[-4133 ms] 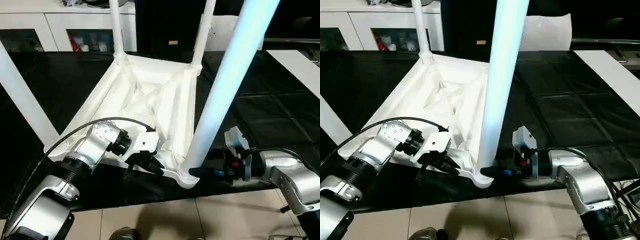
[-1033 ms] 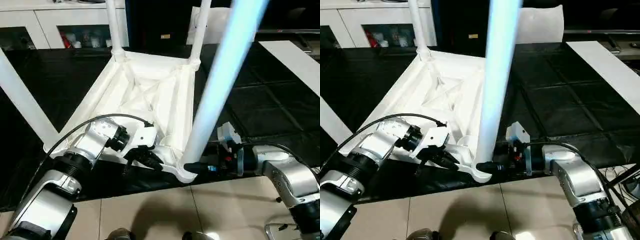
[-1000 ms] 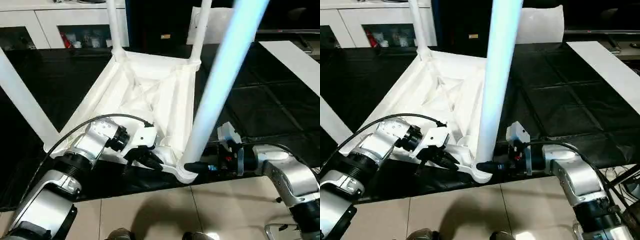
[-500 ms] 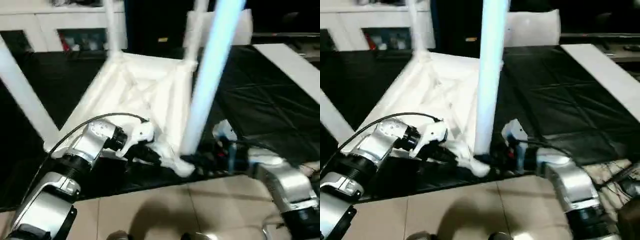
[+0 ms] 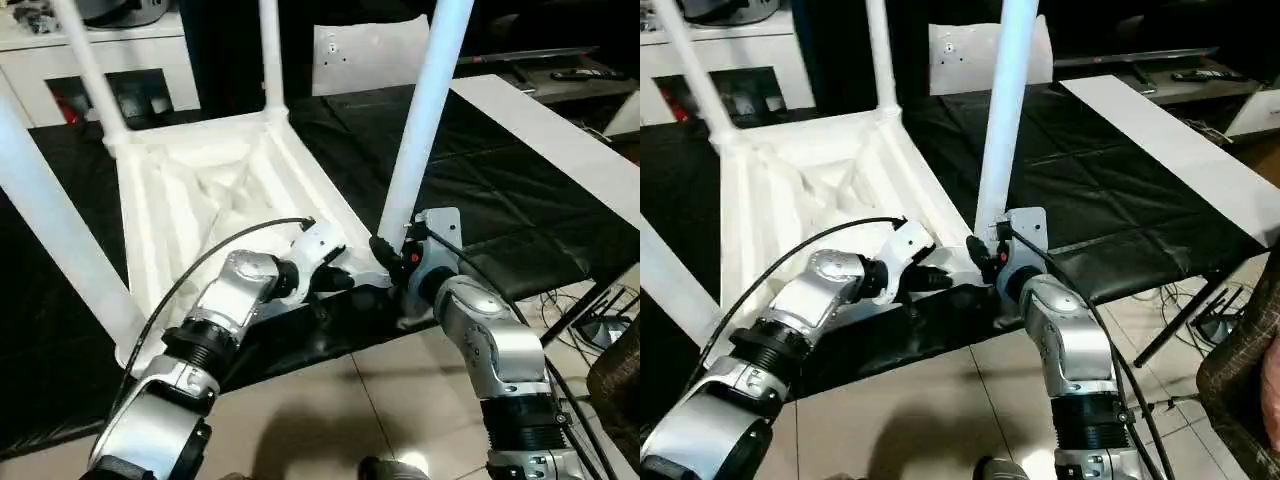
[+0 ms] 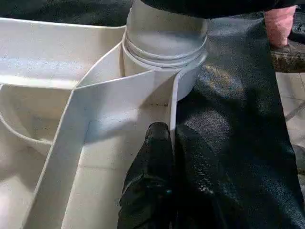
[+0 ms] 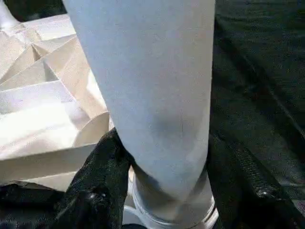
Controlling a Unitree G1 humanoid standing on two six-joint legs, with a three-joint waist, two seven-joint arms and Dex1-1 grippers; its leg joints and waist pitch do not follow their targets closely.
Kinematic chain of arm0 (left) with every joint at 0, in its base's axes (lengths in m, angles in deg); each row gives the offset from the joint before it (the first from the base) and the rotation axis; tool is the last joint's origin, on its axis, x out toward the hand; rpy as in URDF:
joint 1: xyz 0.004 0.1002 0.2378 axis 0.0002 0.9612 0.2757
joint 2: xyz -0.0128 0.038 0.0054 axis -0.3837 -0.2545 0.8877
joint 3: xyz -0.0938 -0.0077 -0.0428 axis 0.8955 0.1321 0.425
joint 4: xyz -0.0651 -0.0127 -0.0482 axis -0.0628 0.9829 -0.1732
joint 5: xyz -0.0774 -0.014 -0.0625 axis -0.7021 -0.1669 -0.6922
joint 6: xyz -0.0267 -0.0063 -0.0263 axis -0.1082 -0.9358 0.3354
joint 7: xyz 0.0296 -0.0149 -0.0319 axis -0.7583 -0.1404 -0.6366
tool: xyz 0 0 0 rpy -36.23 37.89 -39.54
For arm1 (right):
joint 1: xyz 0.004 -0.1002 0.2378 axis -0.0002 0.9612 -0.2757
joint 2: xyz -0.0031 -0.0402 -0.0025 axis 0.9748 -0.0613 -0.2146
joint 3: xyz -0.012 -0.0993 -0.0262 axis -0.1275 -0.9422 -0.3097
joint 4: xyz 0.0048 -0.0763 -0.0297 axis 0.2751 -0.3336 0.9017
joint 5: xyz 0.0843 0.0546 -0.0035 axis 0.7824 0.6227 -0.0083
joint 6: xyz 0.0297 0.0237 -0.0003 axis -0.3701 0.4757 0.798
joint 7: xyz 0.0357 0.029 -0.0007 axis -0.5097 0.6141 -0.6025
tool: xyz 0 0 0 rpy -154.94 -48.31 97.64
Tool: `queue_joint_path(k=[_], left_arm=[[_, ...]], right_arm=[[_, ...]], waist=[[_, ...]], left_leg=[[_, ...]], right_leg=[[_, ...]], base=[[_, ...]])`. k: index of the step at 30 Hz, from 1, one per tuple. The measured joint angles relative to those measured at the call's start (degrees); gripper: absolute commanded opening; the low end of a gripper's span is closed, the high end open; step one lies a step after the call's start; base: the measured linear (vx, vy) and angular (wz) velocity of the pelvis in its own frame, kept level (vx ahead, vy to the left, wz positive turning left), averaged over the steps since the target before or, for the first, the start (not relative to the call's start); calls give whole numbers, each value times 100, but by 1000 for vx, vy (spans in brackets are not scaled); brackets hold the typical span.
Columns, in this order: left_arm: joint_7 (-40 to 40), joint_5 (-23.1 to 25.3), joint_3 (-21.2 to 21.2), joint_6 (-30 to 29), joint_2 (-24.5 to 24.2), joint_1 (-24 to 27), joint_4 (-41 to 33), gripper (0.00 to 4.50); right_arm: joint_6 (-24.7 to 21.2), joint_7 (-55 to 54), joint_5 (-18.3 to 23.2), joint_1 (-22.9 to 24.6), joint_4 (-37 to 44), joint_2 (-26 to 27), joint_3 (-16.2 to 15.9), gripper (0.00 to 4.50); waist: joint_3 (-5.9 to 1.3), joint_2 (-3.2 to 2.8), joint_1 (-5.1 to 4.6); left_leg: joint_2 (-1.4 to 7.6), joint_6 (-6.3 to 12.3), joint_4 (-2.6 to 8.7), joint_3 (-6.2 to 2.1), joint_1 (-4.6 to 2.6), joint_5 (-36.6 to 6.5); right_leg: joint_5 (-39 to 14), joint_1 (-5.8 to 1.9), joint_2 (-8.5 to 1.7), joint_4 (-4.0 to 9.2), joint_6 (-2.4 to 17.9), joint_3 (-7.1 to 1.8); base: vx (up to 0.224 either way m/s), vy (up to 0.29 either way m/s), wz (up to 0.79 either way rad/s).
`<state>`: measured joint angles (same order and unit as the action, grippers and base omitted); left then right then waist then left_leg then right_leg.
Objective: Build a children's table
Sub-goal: Rotate leg to tighten
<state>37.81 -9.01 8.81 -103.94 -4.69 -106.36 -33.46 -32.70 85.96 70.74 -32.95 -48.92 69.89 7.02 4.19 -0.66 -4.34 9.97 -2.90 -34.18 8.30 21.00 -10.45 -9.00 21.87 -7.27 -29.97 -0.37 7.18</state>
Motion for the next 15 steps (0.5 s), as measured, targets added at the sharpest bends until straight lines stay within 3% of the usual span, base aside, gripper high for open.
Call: queue_joint_path(k=[5,9,11,12,15], left_arm=[[223,-1,-61,15,-131,14,-119,0],[840,-74,-193,520,-537,153,-296,0],[1049,-80,-187,732,-687,199,-302,0],[1181,-81,-195,834,-758,201,-306,0],[1673,-154,-290,1137,-977,219,-312,0]], right_arm=[[144,193,74,114,89,-5,-5,291],[327,1086,285,381,351,-502,-234,336],[365,1371,342,417,399,-607,-309,336],[380,1491,344,426,427,-672,-361,365],[453,2101,400,458,551,-1162,-562,373]], waist=[[-4,-8,-9],[-13,10,19],[-16,18,86],[-17,20,152],[-18,19,344]], left_leg=[[-5,0,0,0,14,0],[-12,3,0,21,50,-2],[-15,6,0,36,78,-3],[-14,5,0,39,85,-4],[10,4,7,47,91,-3]], right_leg=[[2,11,-1,-15,3,-16],[58,85,0,-105,90,-63],[134,123,3,-153,114,-97],[163,143,4,-193,111,-108],[171,175,26,-252,87,-115]], base=[[0,0,0],[0,0,0],[0,0,0],[5,-59,4],[11,-39,3]])
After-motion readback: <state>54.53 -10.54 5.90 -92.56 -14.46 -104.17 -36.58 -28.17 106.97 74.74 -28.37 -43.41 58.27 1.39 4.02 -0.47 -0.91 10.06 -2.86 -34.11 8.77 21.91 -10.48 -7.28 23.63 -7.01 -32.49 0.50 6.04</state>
